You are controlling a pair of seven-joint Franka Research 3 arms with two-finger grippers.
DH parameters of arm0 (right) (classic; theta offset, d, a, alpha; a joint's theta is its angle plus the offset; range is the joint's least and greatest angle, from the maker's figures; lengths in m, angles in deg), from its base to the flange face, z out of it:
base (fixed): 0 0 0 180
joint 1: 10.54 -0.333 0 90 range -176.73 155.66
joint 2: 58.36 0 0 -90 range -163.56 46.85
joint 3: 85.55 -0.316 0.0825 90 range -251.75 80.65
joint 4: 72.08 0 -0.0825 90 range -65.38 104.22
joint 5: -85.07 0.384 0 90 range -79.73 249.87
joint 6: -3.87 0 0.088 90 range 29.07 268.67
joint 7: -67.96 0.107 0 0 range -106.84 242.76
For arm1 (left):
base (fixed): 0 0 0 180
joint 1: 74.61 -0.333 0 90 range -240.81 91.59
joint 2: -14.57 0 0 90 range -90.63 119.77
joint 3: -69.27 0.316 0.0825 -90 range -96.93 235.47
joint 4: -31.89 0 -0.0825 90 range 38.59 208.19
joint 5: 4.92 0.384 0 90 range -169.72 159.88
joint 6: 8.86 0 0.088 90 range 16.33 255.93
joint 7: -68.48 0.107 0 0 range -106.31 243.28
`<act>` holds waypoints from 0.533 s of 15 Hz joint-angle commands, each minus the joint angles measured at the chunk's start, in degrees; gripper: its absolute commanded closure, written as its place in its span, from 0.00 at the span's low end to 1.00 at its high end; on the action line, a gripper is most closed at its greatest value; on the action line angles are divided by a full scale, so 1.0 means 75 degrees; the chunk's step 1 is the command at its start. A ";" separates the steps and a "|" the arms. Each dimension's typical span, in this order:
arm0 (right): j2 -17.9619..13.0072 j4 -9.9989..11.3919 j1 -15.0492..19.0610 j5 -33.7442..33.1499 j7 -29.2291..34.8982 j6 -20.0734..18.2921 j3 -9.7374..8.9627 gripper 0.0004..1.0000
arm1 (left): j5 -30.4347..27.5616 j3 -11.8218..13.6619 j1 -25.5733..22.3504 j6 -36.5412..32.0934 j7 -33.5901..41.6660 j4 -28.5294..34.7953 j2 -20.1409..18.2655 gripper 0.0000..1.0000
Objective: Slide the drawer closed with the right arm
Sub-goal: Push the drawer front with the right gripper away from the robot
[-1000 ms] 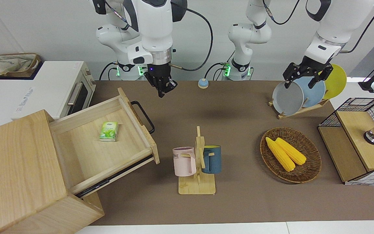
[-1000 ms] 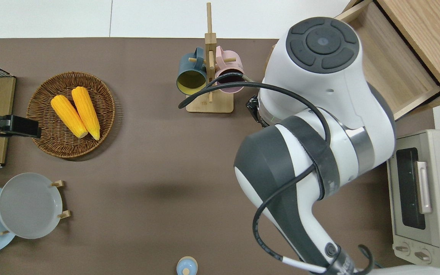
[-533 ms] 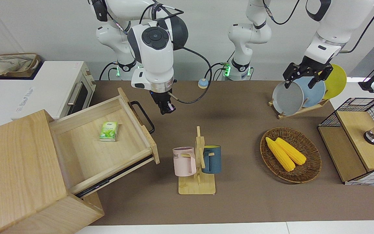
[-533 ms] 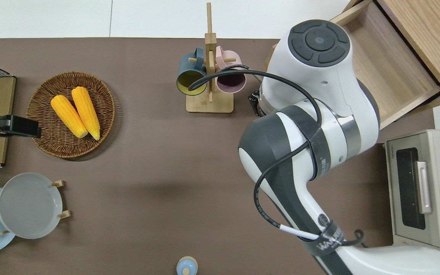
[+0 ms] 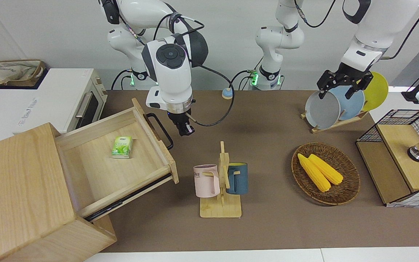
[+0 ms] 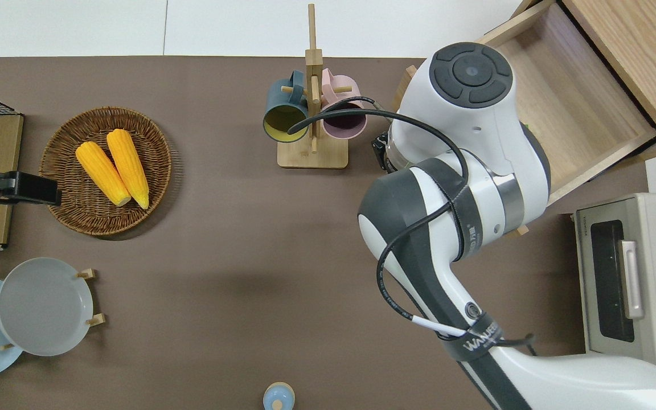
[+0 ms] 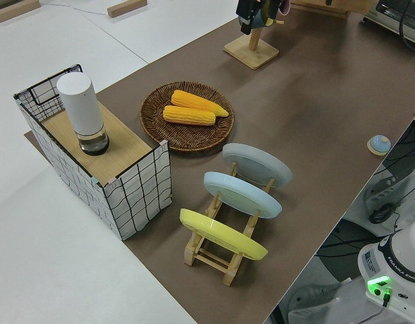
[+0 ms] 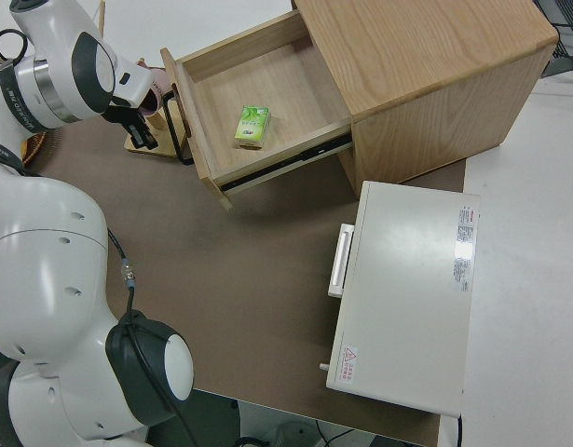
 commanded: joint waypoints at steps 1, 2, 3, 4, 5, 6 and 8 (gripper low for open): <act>-0.0083 0.0424 0.0129 0.0167 0.0113 0.0496 -0.0038 1.00 | 0.0095 0.0127 0.0132 0.0003 0.0057 -0.0156 0.0101 0.00; -0.0083 0.0424 0.0175 0.0167 0.0102 0.0508 -0.0038 1.00 | 0.0095 0.0127 0.0132 0.0003 0.0057 -0.0156 0.0101 0.00; -0.0060 0.0424 0.0246 0.0155 0.0078 0.0520 -0.0038 1.00 | 0.0095 0.0127 0.0132 0.0003 0.0057 -0.0156 0.0101 0.00; -0.0036 0.0424 0.0281 0.0155 0.0043 0.0590 -0.0038 1.00 | 0.0095 0.0127 0.0132 0.0003 0.0057 -0.0156 0.0101 0.00; -0.0001 0.0436 0.0339 0.0132 0.0020 0.0660 -0.0038 1.00 | 0.0095 0.0127 0.0132 0.0003 0.0057 -0.0156 0.0101 0.00; 0.0034 0.0424 0.0386 0.0108 -0.0004 0.0695 -0.0038 1.00 | 0.0095 0.0127 0.0132 0.0003 0.0057 -0.0156 0.0101 0.00; 0.0081 0.0436 0.0503 0.0097 -0.0004 0.0836 -0.0038 1.00 | 0.0095 0.0127 0.0132 0.0003 0.0057 -0.0156 0.0101 0.00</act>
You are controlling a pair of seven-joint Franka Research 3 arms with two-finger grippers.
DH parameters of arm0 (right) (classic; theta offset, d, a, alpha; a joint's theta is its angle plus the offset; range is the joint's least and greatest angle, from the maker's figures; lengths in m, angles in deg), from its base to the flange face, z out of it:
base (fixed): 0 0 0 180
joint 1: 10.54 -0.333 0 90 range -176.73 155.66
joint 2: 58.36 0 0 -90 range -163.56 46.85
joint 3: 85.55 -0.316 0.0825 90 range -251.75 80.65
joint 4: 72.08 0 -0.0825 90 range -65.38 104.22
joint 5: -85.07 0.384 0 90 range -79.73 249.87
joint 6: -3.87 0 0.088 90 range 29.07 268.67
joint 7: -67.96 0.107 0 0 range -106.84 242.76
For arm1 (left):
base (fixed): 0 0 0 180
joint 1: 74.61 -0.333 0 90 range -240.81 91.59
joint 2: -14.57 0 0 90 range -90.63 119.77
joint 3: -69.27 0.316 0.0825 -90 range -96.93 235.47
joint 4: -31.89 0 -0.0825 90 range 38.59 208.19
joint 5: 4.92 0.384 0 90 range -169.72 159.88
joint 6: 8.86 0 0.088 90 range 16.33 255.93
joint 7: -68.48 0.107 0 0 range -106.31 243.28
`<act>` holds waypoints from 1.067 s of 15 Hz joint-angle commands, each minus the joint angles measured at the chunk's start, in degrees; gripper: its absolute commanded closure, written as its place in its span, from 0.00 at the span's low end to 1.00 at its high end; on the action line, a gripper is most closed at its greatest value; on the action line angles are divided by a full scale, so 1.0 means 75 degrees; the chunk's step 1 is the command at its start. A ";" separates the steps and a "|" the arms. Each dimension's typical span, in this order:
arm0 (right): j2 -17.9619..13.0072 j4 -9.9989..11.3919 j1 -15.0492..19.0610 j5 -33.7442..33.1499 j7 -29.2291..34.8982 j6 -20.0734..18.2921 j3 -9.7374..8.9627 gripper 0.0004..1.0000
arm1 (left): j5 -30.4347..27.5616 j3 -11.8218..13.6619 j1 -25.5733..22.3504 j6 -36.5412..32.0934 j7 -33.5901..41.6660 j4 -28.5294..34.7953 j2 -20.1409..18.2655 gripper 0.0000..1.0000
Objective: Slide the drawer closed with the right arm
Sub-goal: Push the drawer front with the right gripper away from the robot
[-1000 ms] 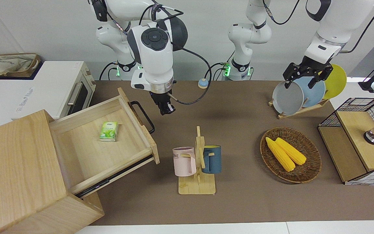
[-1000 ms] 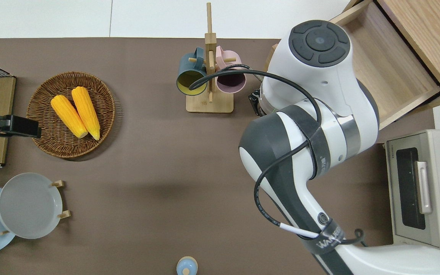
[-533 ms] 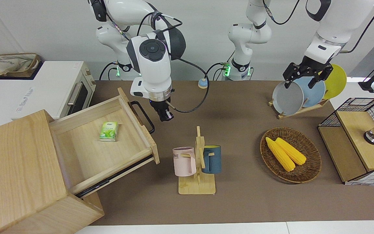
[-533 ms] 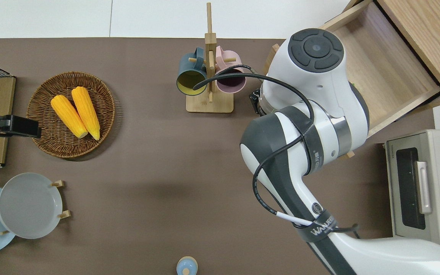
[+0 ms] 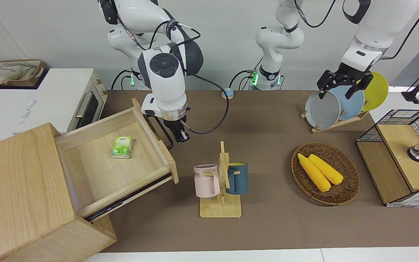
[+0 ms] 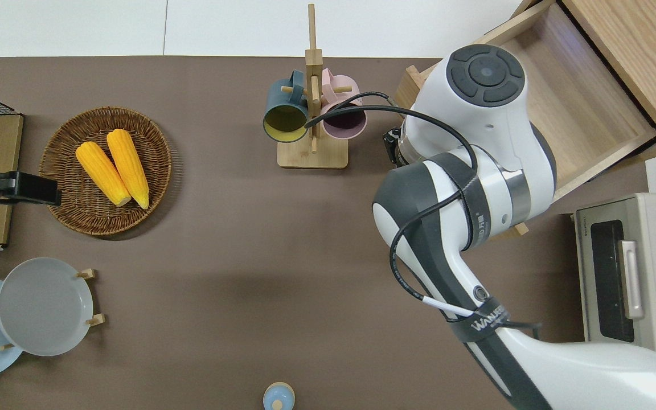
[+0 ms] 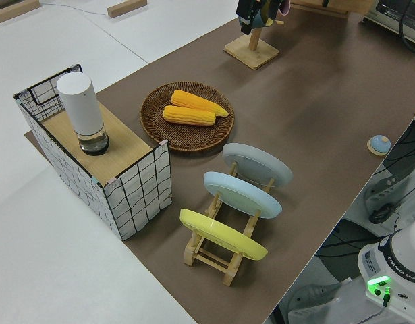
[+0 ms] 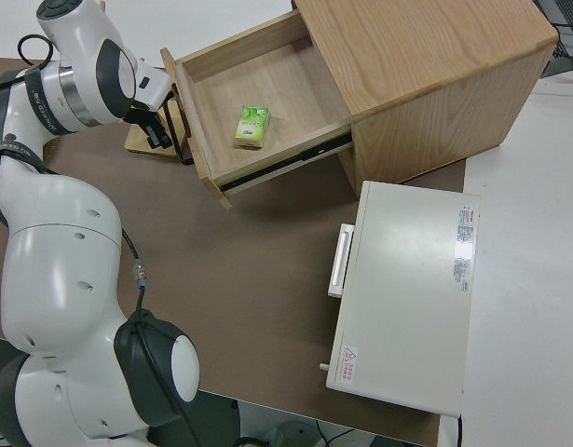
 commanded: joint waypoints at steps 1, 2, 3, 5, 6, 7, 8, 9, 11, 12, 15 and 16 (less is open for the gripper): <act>0.0075 0.0103 0.0265 0.0120 -0.0020 0.0352 -0.0061 1.00 | 0.0095 0.0127 0.0132 0.0003 0.0057 -0.0156 0.0101 0.00; 0.0075 0.0103 0.0346 0.0132 -0.0020 0.0479 -0.0061 1.00 | 0.0095 0.0127 0.0132 0.0003 0.0057 -0.0156 0.0101 0.00; 0.0098 0.0103 0.0394 0.0132 -0.0032 0.0562 -0.0061 1.00 | 0.0095 0.0127 0.0132 0.0003 0.0057 -0.0156 0.0101 0.00; 0.0110 0.0091 0.0546 0.0143 -0.0125 0.0610 -0.0061 1.00 | 0.0095 0.0127 0.0132 0.0003 0.0057 -0.0156 0.0101 0.00; 0.0110 0.0091 0.0616 0.0155 -0.0195 0.0610 -0.0061 1.00 | 0.0095 0.0127 0.0132 0.0003 0.0057 -0.0156 0.0101 0.00; 0.0099 0.0079 0.0698 0.0167 -0.0242 0.0610 -0.0072 1.00 | 0.0095 0.0127 0.0132 0.0003 0.0057 -0.0156 0.0101 0.00; 0.0099 0.0056 0.0745 0.0167 -0.0266 0.0610 -0.0061 1.00 | 0.0095 0.0127 0.0132 0.0003 0.0057 -0.0156 0.0101 0.00; 0.0099 0.0044 0.0780 0.0155 -0.0278 0.0610 -0.0061 1.00 | 0.0095 0.0127 0.0132 0.0003 0.0057 -0.0156 0.0101 0.00; 0.0110 0.0021 0.0851 0.0143 -0.0499 0.0621 -0.0072 1.00 | 0.0084 0.0127 0.0132 0.0003 0.0057 -0.0156 0.0101 0.00; 0.0110 0.0009 0.0909 0.0132 -0.0617 0.0656 -0.0072 1.00 | 0.0095 0.0127 0.0132 0.0003 0.0057 -0.0156 0.0101 0.00; 0.0110 -0.0003 0.1096 0.0097 -0.0852 0.0820 -0.0061 1.00 | 0.0095 0.0127 0.0132 0.0003 0.0057 -0.0156 0.0101 0.00; 0.0110 -0.0003 0.1155 0.0085 -0.0922 0.0890 -0.0061 1.00 | 0.0095 0.0127 0.0132 0.0003 0.0057 -0.0156 0.0101 0.00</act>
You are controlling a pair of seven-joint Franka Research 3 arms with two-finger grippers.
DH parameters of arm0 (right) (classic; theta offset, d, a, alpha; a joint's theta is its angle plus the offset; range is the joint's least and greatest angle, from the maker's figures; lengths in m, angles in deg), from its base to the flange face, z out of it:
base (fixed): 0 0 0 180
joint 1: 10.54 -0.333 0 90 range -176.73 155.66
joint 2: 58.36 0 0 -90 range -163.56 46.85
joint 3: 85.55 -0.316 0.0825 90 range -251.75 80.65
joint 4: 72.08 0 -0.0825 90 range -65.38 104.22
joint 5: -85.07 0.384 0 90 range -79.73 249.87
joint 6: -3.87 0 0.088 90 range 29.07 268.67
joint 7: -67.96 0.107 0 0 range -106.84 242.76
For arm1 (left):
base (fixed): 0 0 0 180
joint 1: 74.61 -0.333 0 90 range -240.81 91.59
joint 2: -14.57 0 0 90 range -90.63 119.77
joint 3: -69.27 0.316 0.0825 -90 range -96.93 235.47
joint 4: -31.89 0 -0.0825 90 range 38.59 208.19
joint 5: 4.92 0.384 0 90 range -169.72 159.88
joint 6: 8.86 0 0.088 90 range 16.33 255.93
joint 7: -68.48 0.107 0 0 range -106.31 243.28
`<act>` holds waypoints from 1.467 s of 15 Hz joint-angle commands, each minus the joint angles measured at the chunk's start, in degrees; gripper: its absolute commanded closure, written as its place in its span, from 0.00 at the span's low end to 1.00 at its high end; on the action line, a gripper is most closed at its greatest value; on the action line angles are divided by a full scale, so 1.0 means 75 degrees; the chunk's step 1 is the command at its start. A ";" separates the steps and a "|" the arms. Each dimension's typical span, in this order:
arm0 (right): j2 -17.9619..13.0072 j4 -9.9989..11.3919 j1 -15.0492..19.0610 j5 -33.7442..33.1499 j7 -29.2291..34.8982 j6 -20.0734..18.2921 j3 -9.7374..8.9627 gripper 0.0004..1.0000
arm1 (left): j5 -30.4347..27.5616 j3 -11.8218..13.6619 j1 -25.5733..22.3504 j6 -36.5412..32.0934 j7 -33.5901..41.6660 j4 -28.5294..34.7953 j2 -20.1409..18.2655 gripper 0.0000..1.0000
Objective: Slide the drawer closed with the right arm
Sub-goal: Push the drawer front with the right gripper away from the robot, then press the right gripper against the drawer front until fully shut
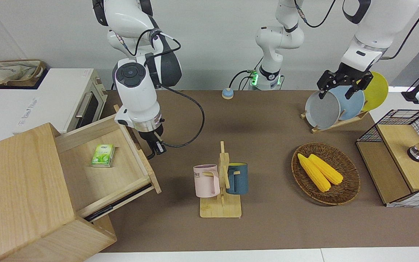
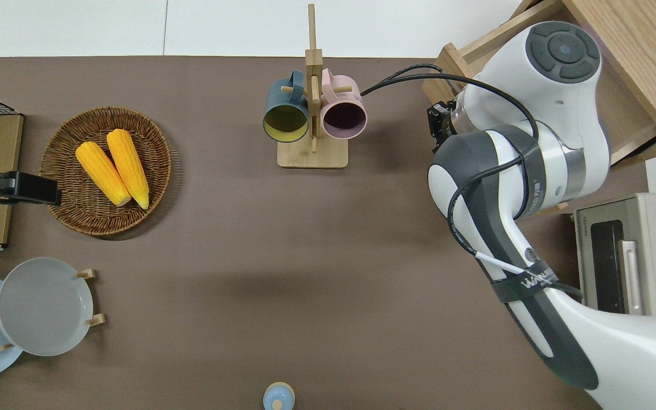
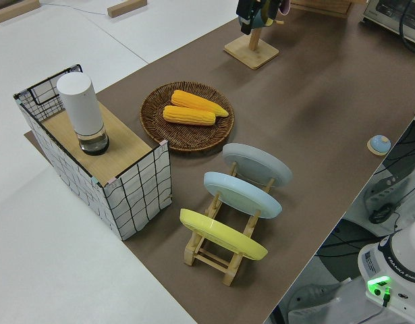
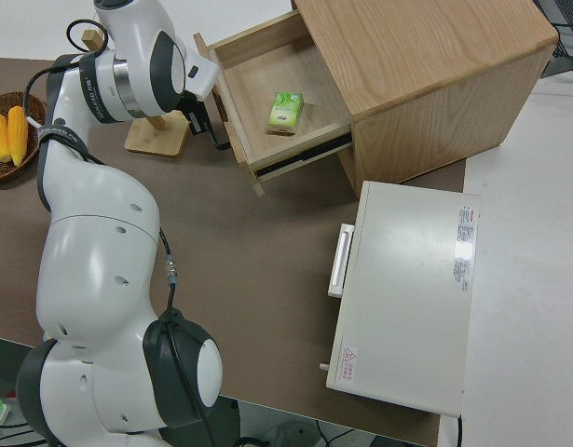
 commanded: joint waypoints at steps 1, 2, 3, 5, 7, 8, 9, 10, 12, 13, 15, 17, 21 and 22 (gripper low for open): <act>-0.0001 -0.0004 0.0369 0.0083 -0.0538 0.0307 -0.0067 1.00 | 0.0095 0.0127 0.0132 0.0003 0.0057 -0.0156 0.0101 0.00; -0.0001 -0.0004 0.0428 0.0083 -0.0690 0.0318 -0.0067 1.00 | 0.0095 0.0127 0.0132 0.0003 0.0057 -0.0156 0.0101 0.00; 0.0011 -0.0004 0.0486 0.0083 -0.0831 0.0353 -0.0067 1.00 | 0.0095 0.0127 0.0132 0.0003 0.0057 -0.0156 0.0101 0.00; 0.0034 -0.0016 0.0615 0.0071 -0.0996 0.0365 -0.0067 1.00 | 0.0095 0.0127 0.0132 0.0003 0.0057 -0.0156 0.0101 0.00; 0.0069 -0.0016 0.0732 0.0071 -0.1160 0.0622 -0.0067 1.00 | 0.0095 0.0127 0.0132 0.0003 0.0057 -0.0156 0.0101 0.00; 0.0081 -0.0016 0.0791 0.0071 -0.1195 0.0635 -0.0055 1.00 | 0.0095 0.0127 0.0132 0.0003 0.0057 -0.0156 0.0101 0.00; 0.0104 -0.0016 0.0826 0.0059 -0.1219 0.0646 -0.0055 1.00 | 0.0095 0.0127 0.0132 0.0003 0.0057 -0.0156 0.0101 0.00; 0.0163 -0.0063 0.0885 0.0048 -0.1231 0.0670 -0.0055 1.00 | 0.0095 0.0127 0.0132 0.0003 0.0057 -0.0156 0.0101 0.00; 0.0234 -0.0168 0.1002 -0.0046 -0.1429 0.0670 -0.0055 1.00 | 0.0095 0.0127 0.0132 0.0003 0.0057 -0.0156 0.0101 0.00; 0.0245 -0.0169 0.1072 -0.0093 -0.1523 0.0670 -0.0055 1.00 | 0.0095 0.0127 0.0132 0.0003 0.0057 -0.0156 0.0101 0.00; 0.0257 -0.0180 0.1178 -0.0105 -0.1757 0.0693 -0.0044 1.00 | 0.0095 0.0127 0.0132 0.0003 0.0057 -0.0156 0.0101 0.00; 0.0374 -0.0402 0.1295 -0.0140 -0.2038 0.0728 -0.0020 1.00 | 0.0095 0.0127 0.0132 0.0003 0.0057 -0.0156 0.0101 0.00; 0.0421 -0.0497 0.1471 -0.0385 -0.2682 0.0740 -0.0020 1.00 | 0.0095 0.0127 0.0132 0.0003 0.0057 -0.0156 0.0101 0.00; 0.0421 -0.0497 0.1529 -0.0432 -0.2881 0.0740 -0.0008 1.00 | 0.0095 0.0127 0.0132 0.0003 0.0057 -0.0156 0.0101 0.00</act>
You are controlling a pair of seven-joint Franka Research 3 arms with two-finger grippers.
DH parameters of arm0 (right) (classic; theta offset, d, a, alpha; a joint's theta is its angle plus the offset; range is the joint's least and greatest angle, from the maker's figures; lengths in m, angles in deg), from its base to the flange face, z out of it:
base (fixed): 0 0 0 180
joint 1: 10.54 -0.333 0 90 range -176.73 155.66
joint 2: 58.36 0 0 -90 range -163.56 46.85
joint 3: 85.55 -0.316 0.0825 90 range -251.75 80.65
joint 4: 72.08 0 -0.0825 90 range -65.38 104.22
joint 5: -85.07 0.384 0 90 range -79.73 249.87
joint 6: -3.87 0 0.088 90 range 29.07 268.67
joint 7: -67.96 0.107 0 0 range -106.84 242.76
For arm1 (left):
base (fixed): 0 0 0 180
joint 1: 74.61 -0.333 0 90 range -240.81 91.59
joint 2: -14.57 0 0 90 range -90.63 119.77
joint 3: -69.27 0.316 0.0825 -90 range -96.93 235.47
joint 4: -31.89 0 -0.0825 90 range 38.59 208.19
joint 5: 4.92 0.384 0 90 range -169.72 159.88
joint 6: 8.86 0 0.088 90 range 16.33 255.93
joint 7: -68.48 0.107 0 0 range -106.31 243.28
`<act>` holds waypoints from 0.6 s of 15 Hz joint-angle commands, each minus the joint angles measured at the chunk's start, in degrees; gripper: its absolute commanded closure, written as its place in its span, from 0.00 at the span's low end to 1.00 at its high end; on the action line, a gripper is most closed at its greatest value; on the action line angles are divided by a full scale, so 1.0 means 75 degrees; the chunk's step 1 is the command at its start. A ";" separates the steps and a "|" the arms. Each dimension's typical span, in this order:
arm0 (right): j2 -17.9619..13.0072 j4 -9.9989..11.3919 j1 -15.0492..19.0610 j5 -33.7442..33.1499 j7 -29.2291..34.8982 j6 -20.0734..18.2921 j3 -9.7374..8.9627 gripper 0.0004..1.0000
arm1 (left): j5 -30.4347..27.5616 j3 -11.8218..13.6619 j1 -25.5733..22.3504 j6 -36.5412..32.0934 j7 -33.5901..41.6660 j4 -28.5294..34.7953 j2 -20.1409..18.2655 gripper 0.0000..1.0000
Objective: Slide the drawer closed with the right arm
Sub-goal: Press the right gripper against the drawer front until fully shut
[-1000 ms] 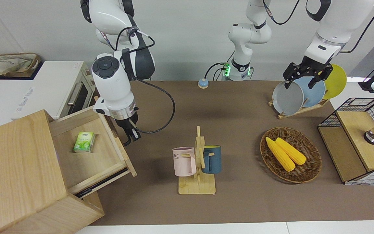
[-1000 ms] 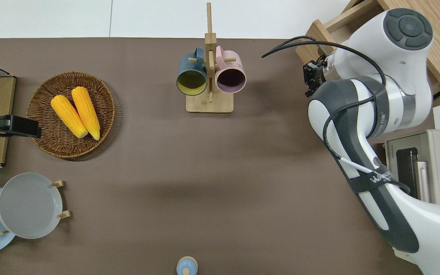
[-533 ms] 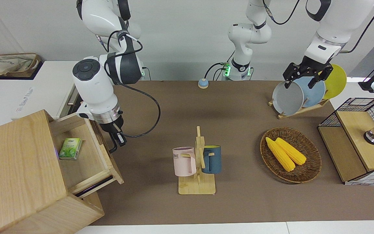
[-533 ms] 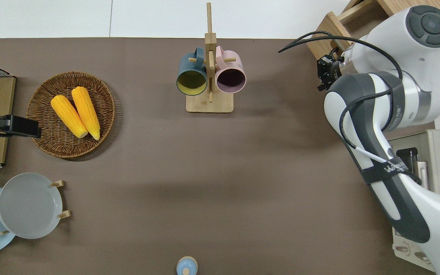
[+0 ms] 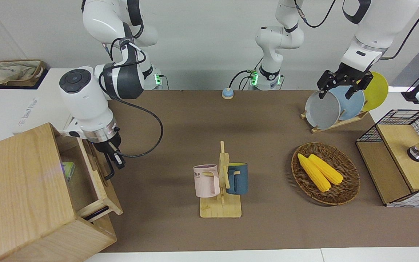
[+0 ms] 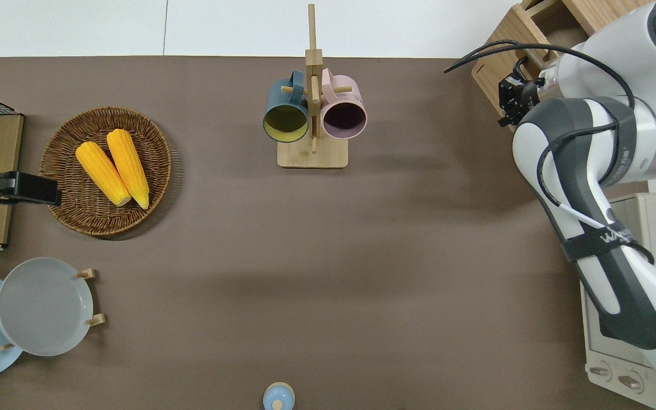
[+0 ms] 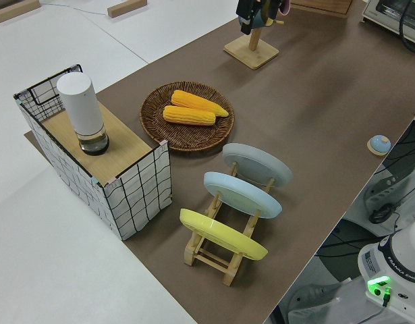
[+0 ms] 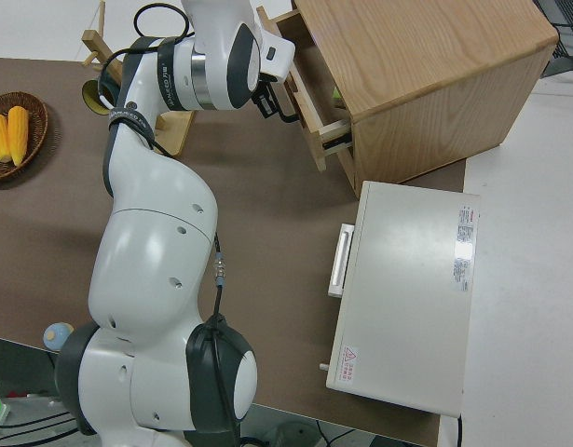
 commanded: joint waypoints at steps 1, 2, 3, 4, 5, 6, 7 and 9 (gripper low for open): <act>0.0196 -0.0316 0.0288 -0.0298 -0.0798 0.0085 -0.0080 1.00 | 0.0095 0.0127 0.0132 0.0003 0.0057 -0.0156 0.0101 0.00; 0.0207 -0.0363 0.0369 -0.0287 -0.0822 0.0085 -0.0080 1.00 | 0.0095 0.0127 0.0132 0.0003 0.0057 -0.0156 0.0101 0.00; 0.0242 -0.0386 0.0416 -0.0275 -0.0822 0.0085 -0.0080 1.00 | 0.0095 0.0127 0.0132 0.0003 0.0057 -0.0156 0.0101 0.00; 0.0243 -0.0421 0.0498 -0.0263 -0.0846 0.0120 -0.0092 1.00 | 0.0095 0.0127 0.0132 0.0003 0.0057 -0.0156 0.0101 0.00; 0.0266 -0.0468 0.0569 -0.0252 -0.0857 0.0190 -0.0127 1.00 | 0.0095 0.0127 0.0132 0.0003 0.0057 -0.0156 0.0101 0.00; 0.0289 -0.0492 0.0627 -0.0252 -0.0973 0.0202 -0.0139 1.00 | 0.0095 0.0127 0.0132 0.0003 0.0057 -0.0156 0.0101 0.00; 0.0313 -0.0539 0.0651 -0.0252 -0.1183 0.0202 -0.0139 1.00 | 0.0095 0.0127 0.0132 0.0003 0.0057 -0.0156 0.0101 0.00; 0.0337 -0.0574 0.0768 -0.0228 -0.1489 0.0202 -0.0139 1.00 | 0.0095 0.0127 0.0132 0.0003 0.0057 -0.0156 0.0101 0.00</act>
